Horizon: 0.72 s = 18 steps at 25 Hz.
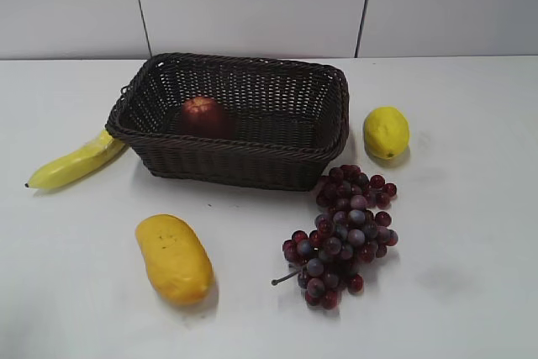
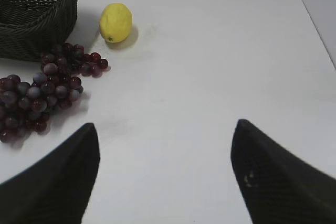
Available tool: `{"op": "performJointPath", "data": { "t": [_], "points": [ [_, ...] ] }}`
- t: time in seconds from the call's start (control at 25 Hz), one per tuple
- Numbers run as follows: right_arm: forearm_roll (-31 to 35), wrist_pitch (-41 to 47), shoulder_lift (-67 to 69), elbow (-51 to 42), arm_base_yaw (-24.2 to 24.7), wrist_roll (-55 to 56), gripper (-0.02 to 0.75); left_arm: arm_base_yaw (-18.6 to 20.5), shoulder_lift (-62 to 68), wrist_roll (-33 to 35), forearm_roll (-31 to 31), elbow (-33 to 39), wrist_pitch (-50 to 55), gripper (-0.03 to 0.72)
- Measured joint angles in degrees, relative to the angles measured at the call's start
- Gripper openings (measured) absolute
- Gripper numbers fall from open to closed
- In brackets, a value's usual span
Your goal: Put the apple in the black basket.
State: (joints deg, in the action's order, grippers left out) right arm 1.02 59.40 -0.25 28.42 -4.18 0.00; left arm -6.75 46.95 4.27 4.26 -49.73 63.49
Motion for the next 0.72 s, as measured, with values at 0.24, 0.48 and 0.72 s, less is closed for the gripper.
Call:
{"op": "performJointPath", "data": {
  "t": [0.24,0.48,0.72],
  "points": [
    [0.00,0.00,0.00,0.00,0.00,0.00,0.591,0.00,-17.10,-0.06,1.07,7.26,-1.13,0.590],
    [0.00,0.00,0.00,0.00,0.00,0.00,0.591,0.00,-32.26,-0.06,1.13,11.49,3.15,0.589],
    [0.00,0.00,0.00,0.00,0.00,0.00,0.591,0.00,-41.80,-0.06,1.13,16.42,3.85,0.589]
  ]
}}
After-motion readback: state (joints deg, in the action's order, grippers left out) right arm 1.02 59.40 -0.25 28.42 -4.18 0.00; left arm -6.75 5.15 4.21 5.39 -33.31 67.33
